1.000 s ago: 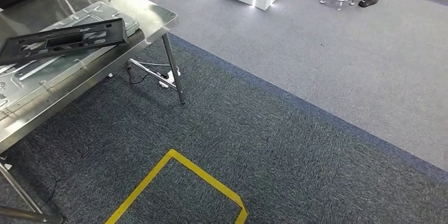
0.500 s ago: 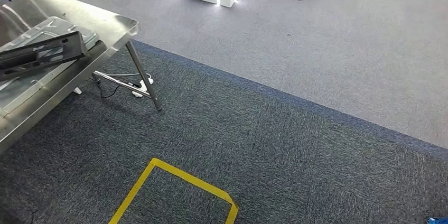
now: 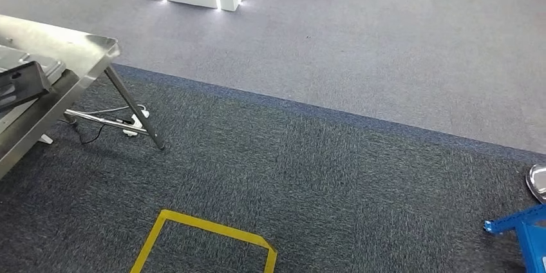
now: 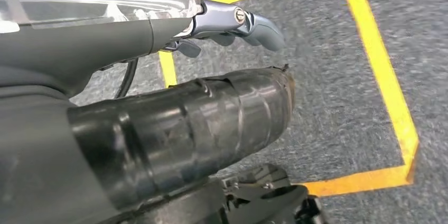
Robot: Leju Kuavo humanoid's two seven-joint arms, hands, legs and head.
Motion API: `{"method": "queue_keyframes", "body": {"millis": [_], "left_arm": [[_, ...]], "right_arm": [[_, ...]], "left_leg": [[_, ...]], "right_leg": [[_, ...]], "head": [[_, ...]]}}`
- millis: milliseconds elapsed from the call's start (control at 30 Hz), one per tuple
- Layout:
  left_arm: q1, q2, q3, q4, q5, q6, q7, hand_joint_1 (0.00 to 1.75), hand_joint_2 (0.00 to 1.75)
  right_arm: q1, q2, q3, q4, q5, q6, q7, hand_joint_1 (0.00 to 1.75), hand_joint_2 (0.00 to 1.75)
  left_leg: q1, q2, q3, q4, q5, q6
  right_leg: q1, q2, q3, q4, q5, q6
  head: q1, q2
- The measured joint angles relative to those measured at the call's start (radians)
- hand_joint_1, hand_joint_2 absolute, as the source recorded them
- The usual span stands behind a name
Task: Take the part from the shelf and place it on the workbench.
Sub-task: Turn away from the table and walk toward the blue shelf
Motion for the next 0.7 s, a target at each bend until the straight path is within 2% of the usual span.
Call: {"method": "queue_keyframes", "body": {"millis": [67, 133, 167, 200, 233, 267, 300, 333, 367, 400, 433, 500, 533, 567, 633, 667, 700], "left_arm": [[-0.001, -0.001, 0.000, 0.000, 0.000, 0.000, 0.000, 0.00, 0.00], [0.002, -0.002, 0.000, 0.000, -0.002, 0.000, 0.000, 0.00, 0.00], [0.004, -0.002, 0.000, 0.000, -0.002, 0.000, 0.000, 0.00, 0.00], [0.005, -0.002, 0.000, 0.000, -0.003, 0.000, 0.000, 0.00, 0.00], [0.005, -0.002, 0.000, 0.000, -0.004, 0.000, 0.000, 0.00, 0.00], [0.004, -0.002, -0.001, 0.000, -0.005, 0.000, 0.000, 0.00, 0.00], [0.004, -0.003, -0.001, 0.000, -0.007, 0.000, 0.000, 0.00, 0.00], [0.003, -0.003, -0.002, 0.000, -0.009, 0.000, 0.000, 0.00, 0.00], [0.003, -0.004, -0.002, 0.000, -0.010, 0.000, 0.000, 0.00, 0.00], [0.003, -0.004, -0.003, 0.000, -0.012, 0.000, 0.000, 0.00, 0.00], [0.001, -0.004, -0.004, 0.000, -0.013, 0.000, 0.000, 0.00, 0.00], [-0.004, -0.005, -0.005, 0.000, -0.017, 0.000, 0.000, 0.00, 0.00], [-0.006, -0.006, -0.006, 0.000, -0.018, 0.000, 0.000, 0.00, 0.00], [-0.007, -0.006, -0.007, 0.000, -0.020, 0.000, 0.000, 0.00, 0.00], [-0.005, -0.007, -0.008, 0.000, -0.022, 0.000, 0.001, 0.00, 0.00], [-0.003, -0.007, -0.008, 0.000, -0.022, 0.000, 0.001, 0.00, 0.00], [-0.001, -0.007, -0.008, 0.000, -0.022, 0.000, 0.001, 0.00, 0.00]], "right_arm": [[0.003, 0.000, 0.000, 0.000, 0.000, 0.000, 0.000, 0.00, 0.00], [0.001, 0.000, 0.000, 0.000, 0.000, 0.001, 0.000, 0.00, 0.00], [0.001, 0.000, 0.000, 0.000, 0.000, 0.001, 0.000, 0.00, 0.00], [0.001, 0.000, 0.000, 0.000, 0.001, 0.002, 0.001, 0.00, 0.00], [0.001, 0.000, 0.000, 0.000, 0.001, 0.002, 0.001, 0.00, 0.00], [0.002, 0.000, 0.000, 0.000, 0.001, 0.002, 0.003, 0.00, 0.00], [0.003, -0.001, 0.000, 0.000, 0.000, 0.003, 0.004, 0.00, 0.00], [0.003, -0.001, 0.000, 0.000, 0.000, 0.004, 0.006, 0.00, 0.00], [0.002, -0.002, 0.000, 0.000, 0.000, 0.005, 0.007, 0.00, 0.00], [0.002, -0.002, 0.000, 0.000, 0.000, 0.007, 0.008, 0.00, 0.00], [0.002, -0.002, 0.000, 0.000, 0.000, 0.008, 0.008, 0.00, 0.00], [0.003, -0.003, 0.000, 0.000, 0.000, 0.009, 0.010, 0.00, 0.00], [0.004, -0.003, 0.000, 0.000, -0.001, 0.009, 0.011, 0.00, 0.00], [0.003, -0.003, 0.000, 0.000, 0.000, 0.010, 0.012, 0.00, 0.00], [0.001, -0.003, 0.000, 0.000, 0.000, 0.010, 0.014, 0.00, 0.00], [0.000, -0.004, 0.000, 0.000, 0.000, 0.011, 0.015, 0.00, 0.00], [0.000, -0.004, 0.000, 0.000, 0.000, 0.012, 0.016, 0.00, 0.00]], "left_leg": [[0.003, 0.023, 0.004, -0.012, 0.009, 0.015], [0.000, 0.048, 0.003, -0.015, 0.011, 0.023], [-0.001, 0.063, 0.002, -0.015, 0.010, 0.024], [-0.002, 0.077, 0.002, -0.015, 0.009, 0.024], [-0.002, 0.091, 0.002, -0.014, 0.007, 0.024], [-0.002, 0.103, 0.004, -0.014, 0.005, 0.022], [-0.002, 0.114, 0.007, -0.013, 0.003, 0.020], [-0.004, 0.124, 0.011, -0.013, 0.000, 0.017], [-0.006, 0.132, 0.014, -0.012, -0.004, 0.011], [-0.008, 0.140, 0.016, -0.011, -0.007, 0.006], [-0.010, 0.148, 0.019, -0.010, -0.009, 0.000], [-0.010, 0.159, 0.024, -0.010, -0.014, -0.010], [-0.008, 0.148, 0.024, -0.002, -0.022, -0.016], [-0.006, 0.125, 0.015, 0.023, -0.041, -0.020], [-0.002, 0.073, -0.030, 0.128, -0.102, -0.026], [-0.001, 0.060, -0.062, 0.196, -0.132, -0.027], [-0.001, 0.056, -0.088, 0.247, -0.146, -0.027]], "right_leg": [[0.001, -0.043, -0.018, 0.039, -0.029, 0.010], [0.000, -0.094, -0.071, 0.151, -0.094, 0.017], [-0.001, -0.102, -0.102, 0.216, -0.123, 0.022], [-0.003, -0.105, -0.123, 0.261, -0.136, 0.025], [-0.004, -0.108, -0.127, 0.271, -0.130, 0.027], [-0.005, -0.113, -0.109, 0.239, -0.104, 0.028], [-0.004, -0.125, -0.073, 0.174, -0.068, 0.027], [-0.001, -0.149, -0.034, 0.100, -0.040, 0.022], [0.002, -0.168, -0.003, 0.040, -0.020, 0.015], [0.006, -0.181, 0.014, 0.006, -0.012, 0.008], [0.010, -0.185, 0.017, -0.006, -0.013, 0.001], [0.010, -0.165, 0.016, -0.008, -0.010, -0.010], [0.007, -0.155, 0.017, -0.012, -0.007, -0.017], [0.004, -0.145, 0.018, -0.015, -0.004, -0.024], [0.001, -0.124, 0.018, -0.018, -0.001, -0.033], [0.002, -0.111, 0.017, -0.017, 0.000, -0.035], [0.002, -0.097, 0.016, -0.016, 0.000, -0.035]], "head": [[0.001, 0.000], [0.003, 0.000], [0.002, 0.000], [0.002, 0.000], [0.002, 0.000], [0.002, 0.000], [0.002, 0.000], [0.003, 0.000], [0.002, 0.000], [0.002, 0.000], [0.002, 0.000], [0.001, 0.000], [0.001, 0.000], [0.000, 0.000], [-0.001, 0.000], [-0.001, 0.000], [-0.001, 0.000]]}}
